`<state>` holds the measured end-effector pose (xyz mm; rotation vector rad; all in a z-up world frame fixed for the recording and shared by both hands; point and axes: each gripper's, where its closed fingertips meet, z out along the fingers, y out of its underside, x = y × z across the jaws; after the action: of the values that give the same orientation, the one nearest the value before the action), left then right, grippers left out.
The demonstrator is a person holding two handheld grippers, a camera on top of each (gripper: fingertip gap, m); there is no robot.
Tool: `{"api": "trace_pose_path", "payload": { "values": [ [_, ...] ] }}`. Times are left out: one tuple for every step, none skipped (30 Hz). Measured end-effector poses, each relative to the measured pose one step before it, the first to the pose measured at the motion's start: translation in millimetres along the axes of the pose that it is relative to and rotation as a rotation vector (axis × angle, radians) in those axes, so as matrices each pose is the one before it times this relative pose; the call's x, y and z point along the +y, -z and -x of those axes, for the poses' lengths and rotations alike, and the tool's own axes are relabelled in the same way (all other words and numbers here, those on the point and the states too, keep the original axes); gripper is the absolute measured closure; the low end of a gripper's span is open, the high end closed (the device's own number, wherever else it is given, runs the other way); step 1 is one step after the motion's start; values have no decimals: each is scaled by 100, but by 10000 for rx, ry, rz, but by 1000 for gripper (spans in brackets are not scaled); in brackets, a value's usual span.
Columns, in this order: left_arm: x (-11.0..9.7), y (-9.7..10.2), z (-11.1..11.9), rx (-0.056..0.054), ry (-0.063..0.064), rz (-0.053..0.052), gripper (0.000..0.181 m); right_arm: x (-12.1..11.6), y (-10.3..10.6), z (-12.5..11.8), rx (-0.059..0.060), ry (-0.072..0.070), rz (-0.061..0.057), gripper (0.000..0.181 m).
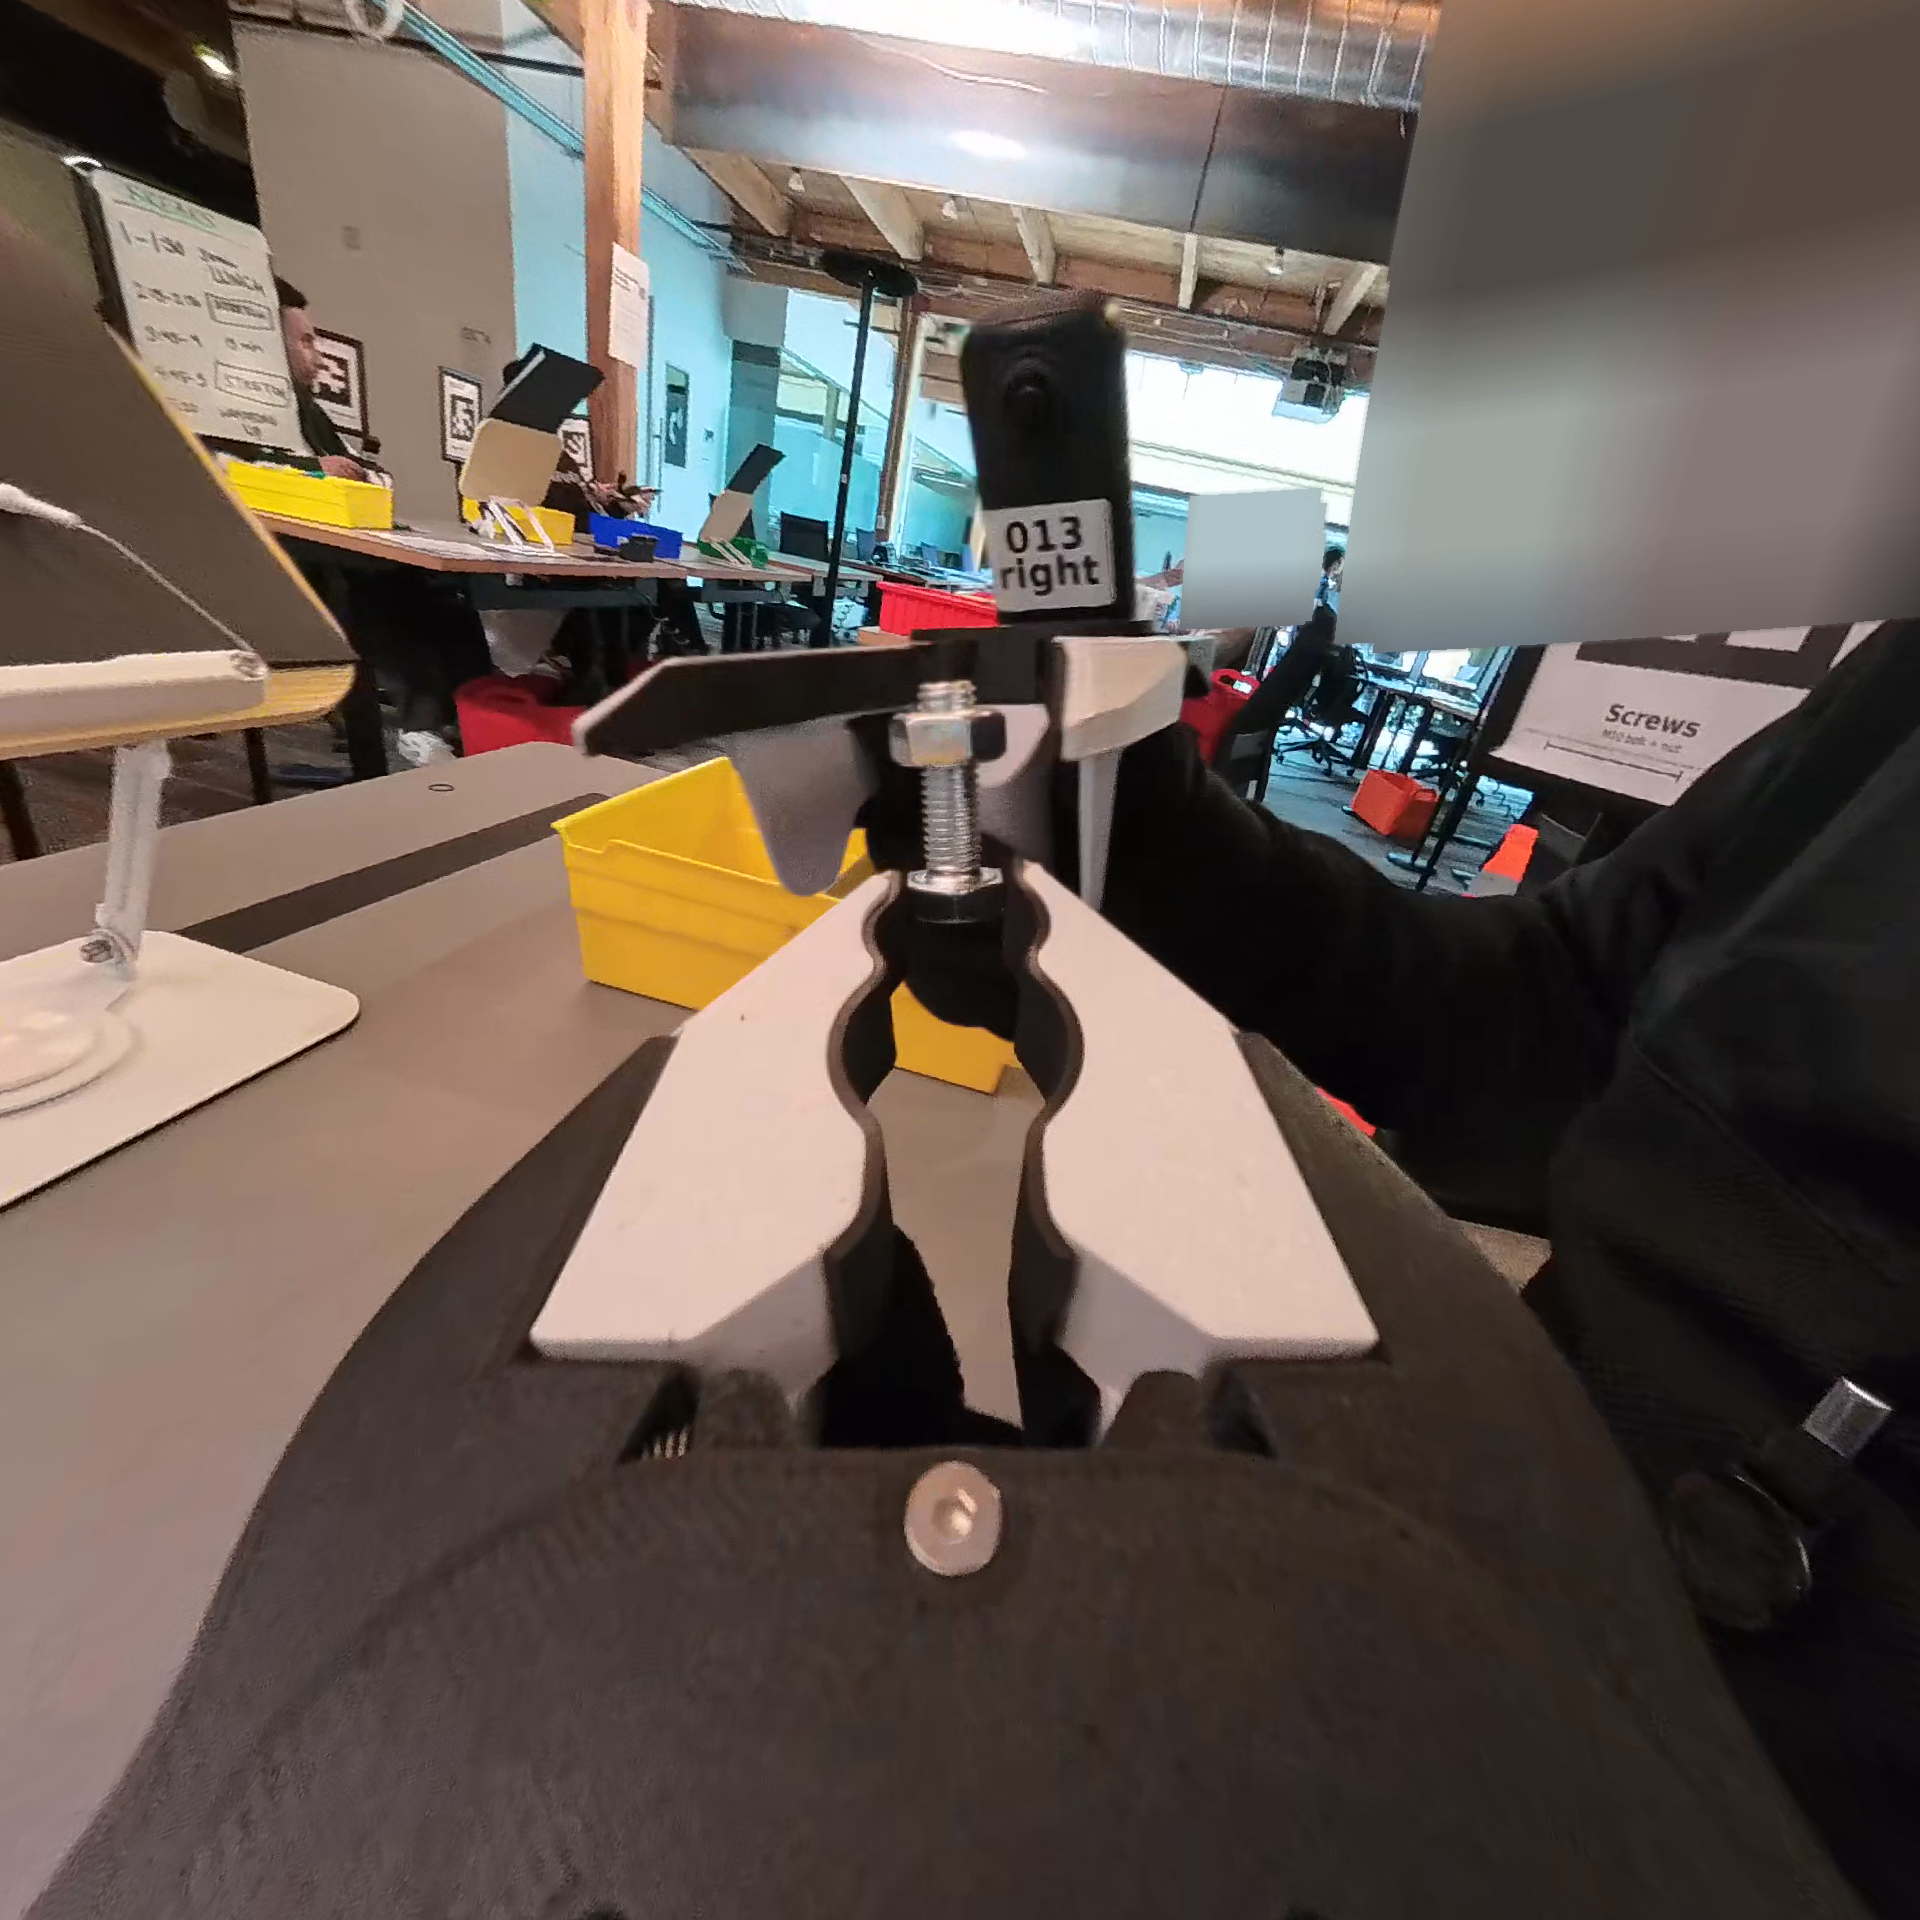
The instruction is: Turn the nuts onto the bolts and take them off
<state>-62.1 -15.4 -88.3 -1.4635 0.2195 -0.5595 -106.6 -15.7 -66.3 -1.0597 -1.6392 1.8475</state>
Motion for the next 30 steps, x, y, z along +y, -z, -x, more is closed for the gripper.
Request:
{"api": "trace_pose_path", "payload": {
  "values": [
    [-6,-109,-236,64,-41,-2,166,188,-210,-52,-51,-70,78,96],
    [-130,-12,-112,-11,-44,-53,166,144,24,-246,34,-37,34,94],
    [-211,88,-71,32,55,-78,166,-113,301,-338,55,-98,-132,90],
    [-447,213,-19,14,44,-193,166,-243,520,-408,34,-225,-219,88],
    [-521,284,155,-73,-18,-209,166,-116,766,-930,265,-324,-164,106],
    [-381,183,-117,112,-17,-83,166,-32,904,-1395,443,-288,-141,123],
    [-93,45,-54,38,-91,72,166,-11,695,-1284,341,-302,-107,110],
    [-43,11,6,-17,-101,30,166,41,373,-584,56,-256,13,103],
    [20,-21,20,21,54,-6,166,-13,137,100,-108,-34,55,102],
    [139,-56,38,20,89,-2,166,-151,-52,528,-126,210,0,101],
    [253,-87,59,-19,25,47,166,-233,-244,805,-178,321,-32,99],
    [299,-109,23,-14,19,78,166,-184,-393,907,-225,299,0,97],
    [220,-119,-40,32,59,43,166,-112,-503,919,-253,223,27,95],
    [173,-127,-84,51,57,37,166,-99,-536,871,-274,164,5,94],
    [174,-125,-53,12,-11,70,166,-39,-515,746,-235,116,15,93],
    [171,-107,-74,5,-50,97,166,98,-480,491,-138,71,72,93],
    [68,-86,-132,40,-45,51,166,160,-384,236,-43,55,83,93],
    [-18,-58,-124,29,-27,4,166,164,-219,32,9,42,57,94],
    [-93,-15,-112,16,-34,-23,166,183,-19,-173,45,-14,33,95],
    [-112,22,-38,-41,-62,-14,166,58,231,-372,74,-99,-49,90],
    [-122,79,99,-96,-9,3,166,-58,468,-563,112,-191,-110,86],
    [-339,205,124,-33,46,-140,166,-140,703,-777,178,-262,-179,92],
    [-447,248,-261,221,-4,-192,166,-137,913,-1011,235,-214,-195,120],
    [-191,126,125,-115,-113,11,166,-96,843,-1213,335,-228,-140,118],
    [-8,44,141,-106,-106,93,166,-24,521,-1010,326,-213,-4,105],
    [-12,6,-46,72,32,15,166,-104,222,-231,65,-47,18,102],
    [63,-11,108,-8,61,-5,166,-236,-6,482,-161,124,-38,102],
    [157,-28,131,-27,48,7,166,-265,-211,781,-225,215,-38,100],
    [252,-67,39,16,62,50,166,-145,-398,863,-225,225,25,97],
    [199,-78,-9,15,40,27,166,-55,-508,885,-246,204,65,94]
  ]
}}
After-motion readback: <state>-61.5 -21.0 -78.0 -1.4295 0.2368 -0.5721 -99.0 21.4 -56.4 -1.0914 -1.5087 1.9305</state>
